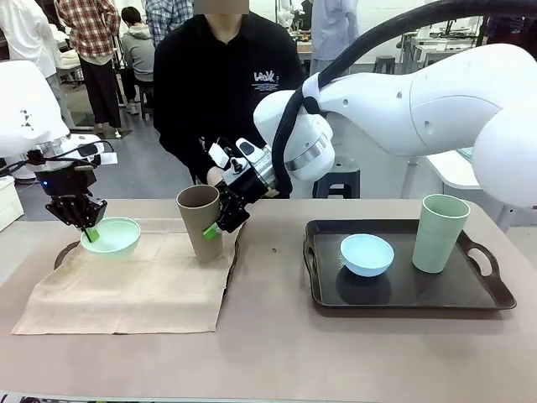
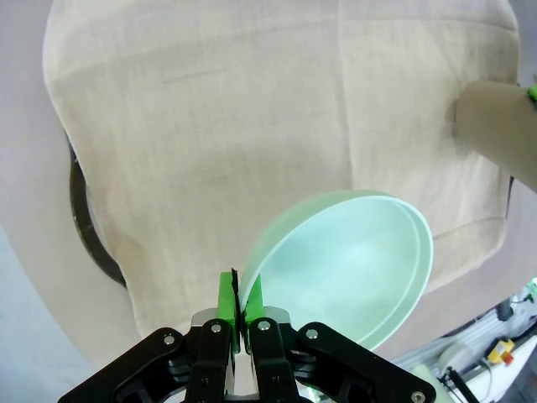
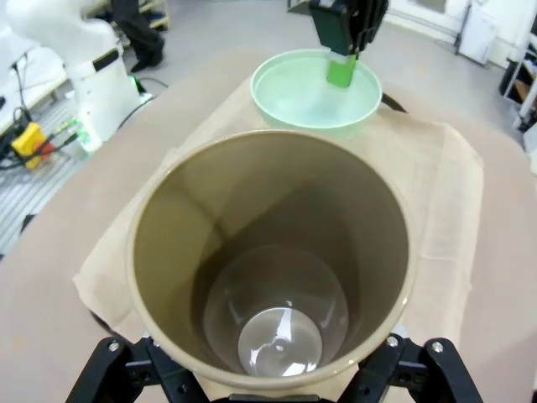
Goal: Set up a tray with a mat and arrange the tableware.
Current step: Place the Picnic Bowl and Reusable plastic cup back onto the Handle tray in front of the human's position.
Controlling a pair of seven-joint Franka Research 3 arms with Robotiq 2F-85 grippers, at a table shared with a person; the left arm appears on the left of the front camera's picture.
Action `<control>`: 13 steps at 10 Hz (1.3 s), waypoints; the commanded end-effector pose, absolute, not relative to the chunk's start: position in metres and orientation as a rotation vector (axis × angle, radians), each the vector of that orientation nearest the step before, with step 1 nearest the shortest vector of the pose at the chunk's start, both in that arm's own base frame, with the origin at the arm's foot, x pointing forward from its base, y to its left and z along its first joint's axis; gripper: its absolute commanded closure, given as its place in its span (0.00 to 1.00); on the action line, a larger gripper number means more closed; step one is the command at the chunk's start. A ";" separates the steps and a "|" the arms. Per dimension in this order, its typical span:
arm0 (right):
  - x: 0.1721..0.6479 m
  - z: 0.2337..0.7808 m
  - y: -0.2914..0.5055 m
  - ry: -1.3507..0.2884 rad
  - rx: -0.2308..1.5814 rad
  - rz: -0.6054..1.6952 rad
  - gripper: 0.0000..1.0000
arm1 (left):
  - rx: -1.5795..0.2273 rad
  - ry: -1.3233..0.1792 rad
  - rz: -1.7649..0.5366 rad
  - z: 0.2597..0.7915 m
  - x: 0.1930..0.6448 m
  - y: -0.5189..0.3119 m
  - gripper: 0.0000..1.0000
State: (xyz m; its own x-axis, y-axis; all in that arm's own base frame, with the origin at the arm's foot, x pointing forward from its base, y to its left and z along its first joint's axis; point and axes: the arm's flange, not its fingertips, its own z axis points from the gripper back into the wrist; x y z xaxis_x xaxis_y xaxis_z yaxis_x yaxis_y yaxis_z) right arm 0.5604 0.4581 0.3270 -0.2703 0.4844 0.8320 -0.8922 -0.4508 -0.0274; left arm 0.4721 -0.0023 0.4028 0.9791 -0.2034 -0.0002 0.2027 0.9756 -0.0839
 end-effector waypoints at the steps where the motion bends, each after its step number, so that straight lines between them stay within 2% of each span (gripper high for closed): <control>1: 0.568 0.322 0.463 -0.646 0.990 1.971 0.15 | -0.093 0.003 -0.219 0.396 0.476 0.002 0.96; 8: 0.577 0.305 0.462 -0.702 1.121 1.919 0.15 | -0.183 -0.046 -0.262 0.359 0.490 -0.001 0.96; 9: 0.577 0.305 0.461 -0.707 1.125 1.896 0.15 | -0.178 -0.050 -0.266 0.358 0.490 -0.003 0.63; 10: 0.578 0.305 0.461 -0.706 1.141 1.860 0.15 | -0.174 -0.045 -0.274 0.357 0.490 -0.003 0.36; 11: 0.580 0.303 0.459 -0.697 1.160 1.816 0.00 | -0.176 -0.036 -0.275 0.355 0.489 -0.002 0.03; 13: 0.581 0.303 0.458 -0.700 1.178 1.784 0.00 | -0.176 -0.018 -0.265 0.353 0.488 0.002 0.00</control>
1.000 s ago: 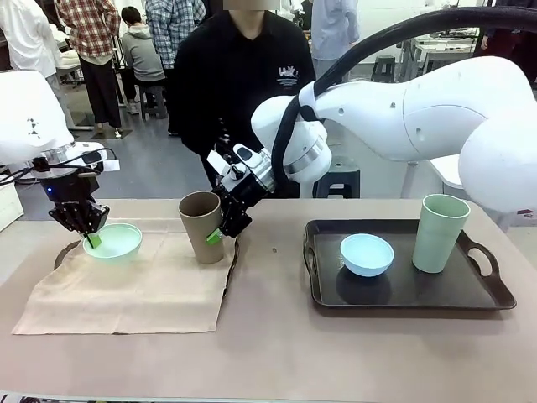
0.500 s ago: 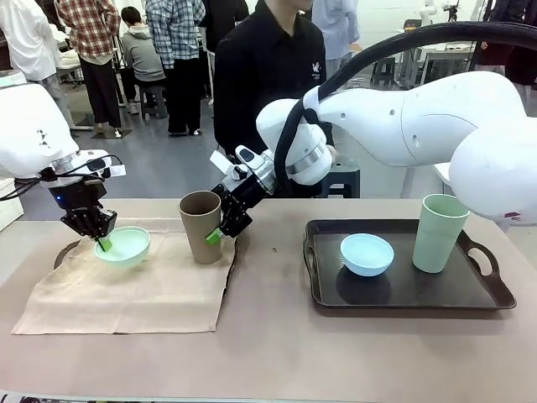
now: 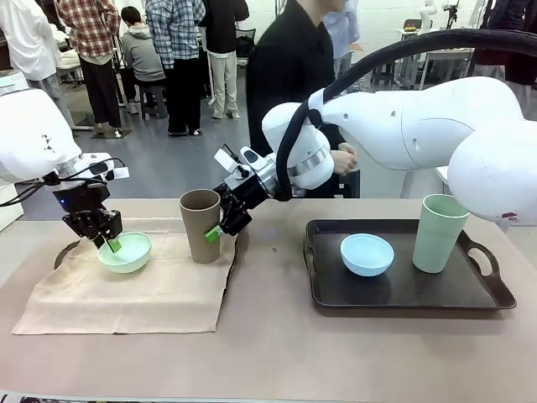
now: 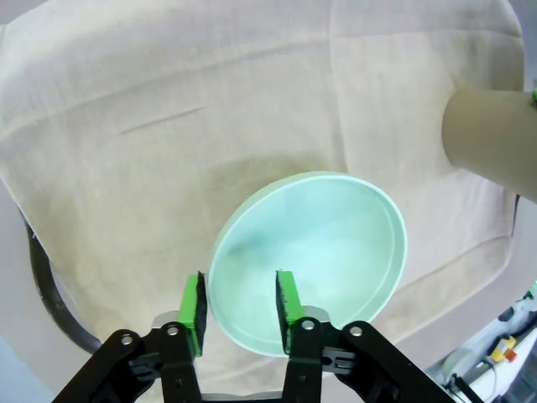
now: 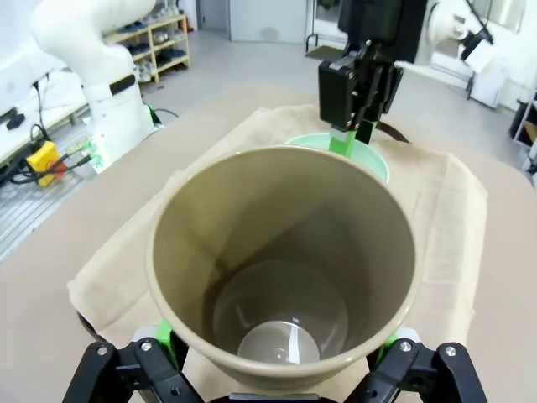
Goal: Set up a tray with a mat and arrange the tableware.
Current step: Place the Picnic Bowl and Reusable plastic cup back onto the Handle tray in front of the human's position.
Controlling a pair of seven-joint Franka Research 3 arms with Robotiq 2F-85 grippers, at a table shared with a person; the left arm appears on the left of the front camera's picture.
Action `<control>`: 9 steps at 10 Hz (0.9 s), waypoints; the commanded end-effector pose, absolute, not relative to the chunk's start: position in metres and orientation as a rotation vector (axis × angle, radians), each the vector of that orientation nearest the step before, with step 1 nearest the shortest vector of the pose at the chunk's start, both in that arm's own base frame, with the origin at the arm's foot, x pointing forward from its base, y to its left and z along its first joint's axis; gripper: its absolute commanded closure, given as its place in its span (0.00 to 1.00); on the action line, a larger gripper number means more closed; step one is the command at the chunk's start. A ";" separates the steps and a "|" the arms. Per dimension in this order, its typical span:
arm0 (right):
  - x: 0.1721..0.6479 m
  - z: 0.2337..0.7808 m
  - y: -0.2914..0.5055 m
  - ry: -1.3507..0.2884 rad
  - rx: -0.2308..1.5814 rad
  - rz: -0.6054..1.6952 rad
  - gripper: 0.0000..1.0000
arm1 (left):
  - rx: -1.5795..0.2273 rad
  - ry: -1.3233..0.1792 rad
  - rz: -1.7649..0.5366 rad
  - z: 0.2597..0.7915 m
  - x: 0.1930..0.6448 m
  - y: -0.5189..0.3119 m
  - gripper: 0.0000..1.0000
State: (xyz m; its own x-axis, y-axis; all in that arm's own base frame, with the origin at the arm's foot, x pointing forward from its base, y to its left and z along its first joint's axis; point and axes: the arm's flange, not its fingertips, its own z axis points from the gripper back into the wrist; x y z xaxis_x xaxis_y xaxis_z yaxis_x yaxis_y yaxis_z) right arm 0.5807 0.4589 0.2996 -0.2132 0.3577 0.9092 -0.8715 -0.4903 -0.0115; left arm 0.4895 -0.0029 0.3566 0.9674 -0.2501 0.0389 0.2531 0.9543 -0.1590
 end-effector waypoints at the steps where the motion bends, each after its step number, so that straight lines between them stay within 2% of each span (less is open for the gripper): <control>1: 0.580 0.303 0.458 -0.698 1.170 1.772 0.00 | -0.177 -0.009 -0.250 0.352 0.488 0.004 0.00; 2: 0.579 0.303 0.457 -0.693 1.161 1.747 0.00 | -0.170 0.003 -0.245 0.353 0.487 0.004 0.44; 5: 0.580 0.307 0.448 -0.616 1.134 1.658 0.00 | -0.174 -0.020 -0.264 0.366 0.482 0.004 0.44; 9: 0.574 0.320 0.419 -0.613 1.113 1.628 0.00 | -0.206 -0.050 -0.267 0.384 0.475 0.012 0.44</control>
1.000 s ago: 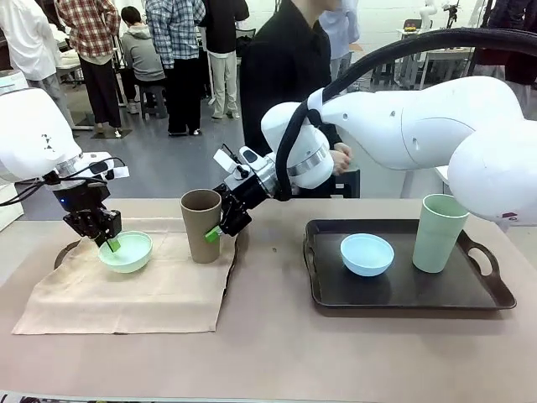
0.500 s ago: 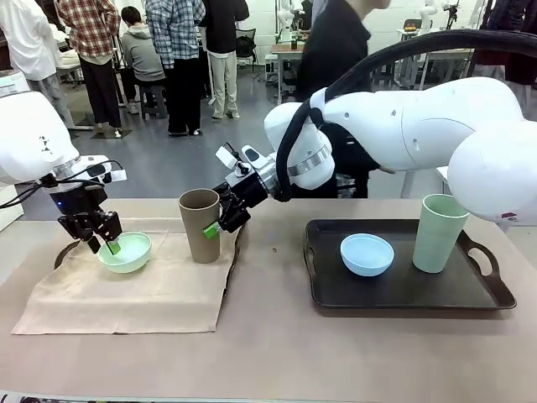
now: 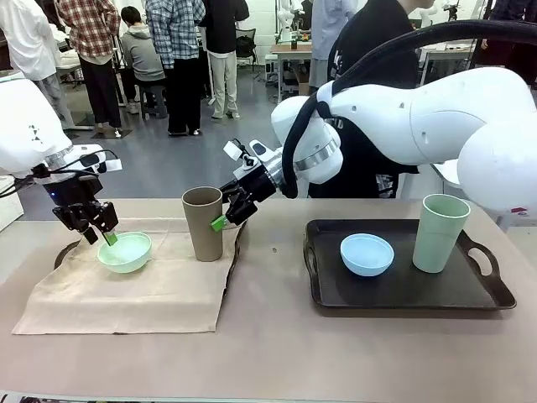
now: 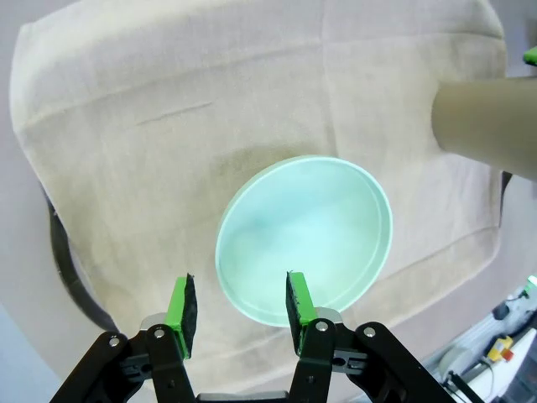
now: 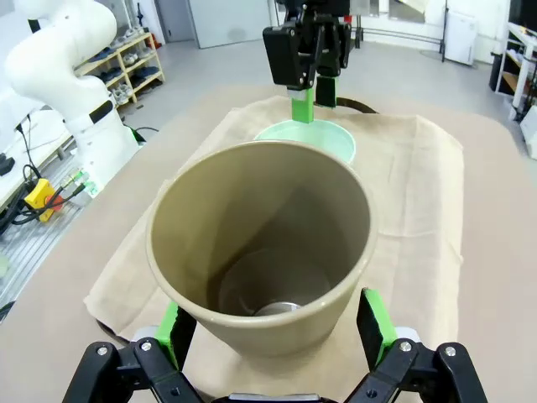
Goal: Set up a tray with a mat and arrange the tableware.
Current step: Place the Picnic Bowl and Reusable plastic cup back onto the Handle tray in front of the human's position.
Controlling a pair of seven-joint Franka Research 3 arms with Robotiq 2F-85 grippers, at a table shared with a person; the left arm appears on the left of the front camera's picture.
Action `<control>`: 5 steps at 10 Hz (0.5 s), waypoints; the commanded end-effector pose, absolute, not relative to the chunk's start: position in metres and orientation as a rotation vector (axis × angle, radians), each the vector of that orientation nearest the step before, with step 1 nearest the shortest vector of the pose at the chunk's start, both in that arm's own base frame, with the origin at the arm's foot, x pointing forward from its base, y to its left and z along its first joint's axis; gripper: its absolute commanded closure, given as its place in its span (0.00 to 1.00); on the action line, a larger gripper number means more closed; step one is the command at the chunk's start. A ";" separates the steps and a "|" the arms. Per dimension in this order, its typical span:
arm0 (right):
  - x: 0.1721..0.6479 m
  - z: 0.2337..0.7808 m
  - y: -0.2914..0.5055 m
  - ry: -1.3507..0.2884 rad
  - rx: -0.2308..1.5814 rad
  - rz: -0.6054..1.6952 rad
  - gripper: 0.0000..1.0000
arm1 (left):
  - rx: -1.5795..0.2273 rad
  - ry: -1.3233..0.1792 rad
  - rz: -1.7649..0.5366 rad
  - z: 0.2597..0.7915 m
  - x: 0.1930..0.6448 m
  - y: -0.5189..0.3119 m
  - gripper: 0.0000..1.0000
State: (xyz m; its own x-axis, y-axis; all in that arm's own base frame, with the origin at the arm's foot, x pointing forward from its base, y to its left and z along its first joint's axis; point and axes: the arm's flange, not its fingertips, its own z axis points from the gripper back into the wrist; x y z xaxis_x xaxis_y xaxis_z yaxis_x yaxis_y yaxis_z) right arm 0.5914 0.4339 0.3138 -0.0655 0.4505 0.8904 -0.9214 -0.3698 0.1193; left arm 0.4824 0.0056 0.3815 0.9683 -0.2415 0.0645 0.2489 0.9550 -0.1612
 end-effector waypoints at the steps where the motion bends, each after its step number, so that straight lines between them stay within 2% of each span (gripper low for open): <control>1: 0.573 0.325 0.411 -0.625 1.108 1.623 0.00 | -0.217 -0.054 -0.269 0.390 0.474 0.014 0.44; 5: 0.568 0.345 0.378 -0.672 1.020 1.583 0.00 | -0.257 -0.105 -0.305 0.414 0.465 0.016 0.44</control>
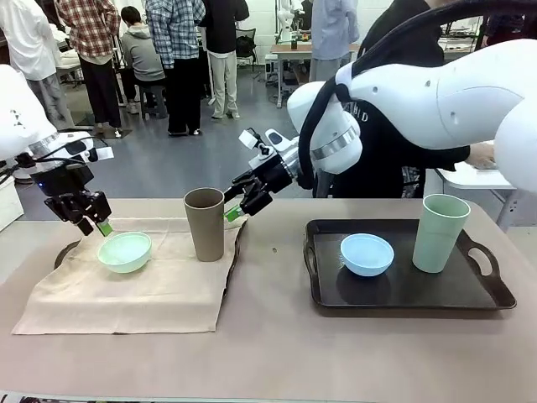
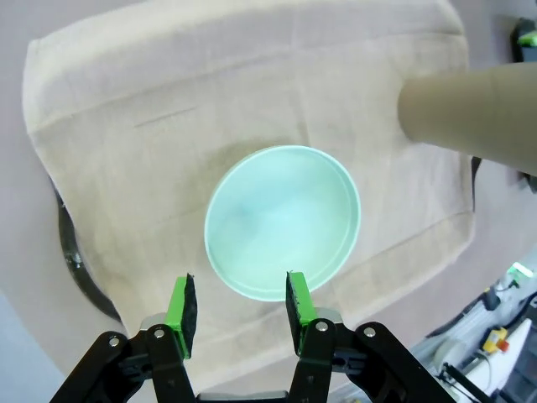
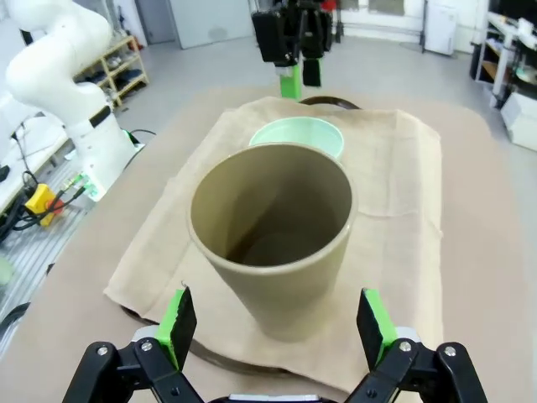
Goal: Set up a tray with a mat and arrange the tableware.
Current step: Place the Picnic Bowl and Reusable plastic cup back onto the Handle tray in front of the human's position.
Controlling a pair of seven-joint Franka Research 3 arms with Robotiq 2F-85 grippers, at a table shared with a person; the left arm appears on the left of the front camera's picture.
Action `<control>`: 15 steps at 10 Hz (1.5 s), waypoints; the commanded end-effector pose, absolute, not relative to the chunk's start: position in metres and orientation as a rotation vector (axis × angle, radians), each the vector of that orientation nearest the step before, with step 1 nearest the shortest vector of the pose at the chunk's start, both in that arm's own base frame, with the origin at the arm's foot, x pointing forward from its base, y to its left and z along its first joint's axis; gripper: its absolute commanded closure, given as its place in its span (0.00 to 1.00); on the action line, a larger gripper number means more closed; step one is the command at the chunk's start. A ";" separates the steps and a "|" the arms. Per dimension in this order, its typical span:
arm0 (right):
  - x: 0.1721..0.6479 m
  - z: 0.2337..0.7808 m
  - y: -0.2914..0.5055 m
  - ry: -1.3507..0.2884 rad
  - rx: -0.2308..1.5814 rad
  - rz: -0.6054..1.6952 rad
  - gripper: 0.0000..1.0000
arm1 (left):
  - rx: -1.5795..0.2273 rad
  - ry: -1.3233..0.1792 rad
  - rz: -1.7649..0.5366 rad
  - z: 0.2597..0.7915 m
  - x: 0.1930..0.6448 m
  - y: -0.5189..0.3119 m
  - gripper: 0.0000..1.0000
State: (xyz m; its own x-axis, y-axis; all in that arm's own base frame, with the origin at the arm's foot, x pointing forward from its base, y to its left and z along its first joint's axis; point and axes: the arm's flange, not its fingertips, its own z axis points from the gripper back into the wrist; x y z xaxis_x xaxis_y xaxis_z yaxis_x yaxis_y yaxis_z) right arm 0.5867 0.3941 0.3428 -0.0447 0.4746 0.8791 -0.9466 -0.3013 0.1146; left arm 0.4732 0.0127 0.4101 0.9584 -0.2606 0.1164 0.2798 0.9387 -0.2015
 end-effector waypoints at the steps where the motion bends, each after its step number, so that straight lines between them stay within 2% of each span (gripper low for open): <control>1: 0.563 0.356 0.364 -0.670 0.968 1.551 0.00 | -0.258 -0.119 -0.314 0.426 0.459 0.017 0.44; 3: 0.542 0.393 0.338 -0.573 0.854 1.377 0.00 | -0.189 -0.131 -0.321 0.471 0.445 0.013 0.44; 5: 0.497 0.455 0.322 -0.461 0.755 1.078 0.00 | -0.117 -0.125 -0.345 0.527 0.431 -0.011 0.44; 6: 0.470 0.490 0.320 -0.418 0.803 0.916 0.00 | -0.067 -0.135 -0.367 0.554 0.424 -0.027 0.44; 8: 0.420 0.546 0.335 -0.345 0.897 0.798 0.00 | 0.034 -0.139 -0.381 0.580 0.418 -0.044 0.44; 9: 0.399 0.572 0.345 -0.282 0.865 0.751 0.00 | 0.056 -0.140 -0.396 0.586 0.416 -0.046 0.44; 11: 0.365 0.608 0.364 -0.144 0.715 0.657 0.00 | 0.051 -0.134 -0.382 0.591 0.413 -0.045 0.44; 13: 0.376 0.606 0.367 0.083 0.453 0.528 0.00 | 0.043 -0.155 -0.409 0.591 0.411 -0.049 0.44; 14: 0.349 0.608 0.363 -0.174 0.695 0.620 0.00 | 0.043 -0.155 -0.409 0.591 0.411 -0.049 0.44; 15: 0.349 0.608 0.363 -0.174 0.695 0.620 0.00 | 0.043 -0.155 -0.409 0.591 0.411 -0.049 0.44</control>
State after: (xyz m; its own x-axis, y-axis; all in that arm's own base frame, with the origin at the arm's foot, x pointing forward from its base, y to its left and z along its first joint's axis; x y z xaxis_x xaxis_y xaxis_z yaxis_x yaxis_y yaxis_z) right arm 0.3544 0.3633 0.6070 0.8461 0.4677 0.2556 -0.5301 0.6876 0.4962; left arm 0.4115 -0.0485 0.5889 0.9067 -0.3996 0.1354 0.3939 0.9167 0.0674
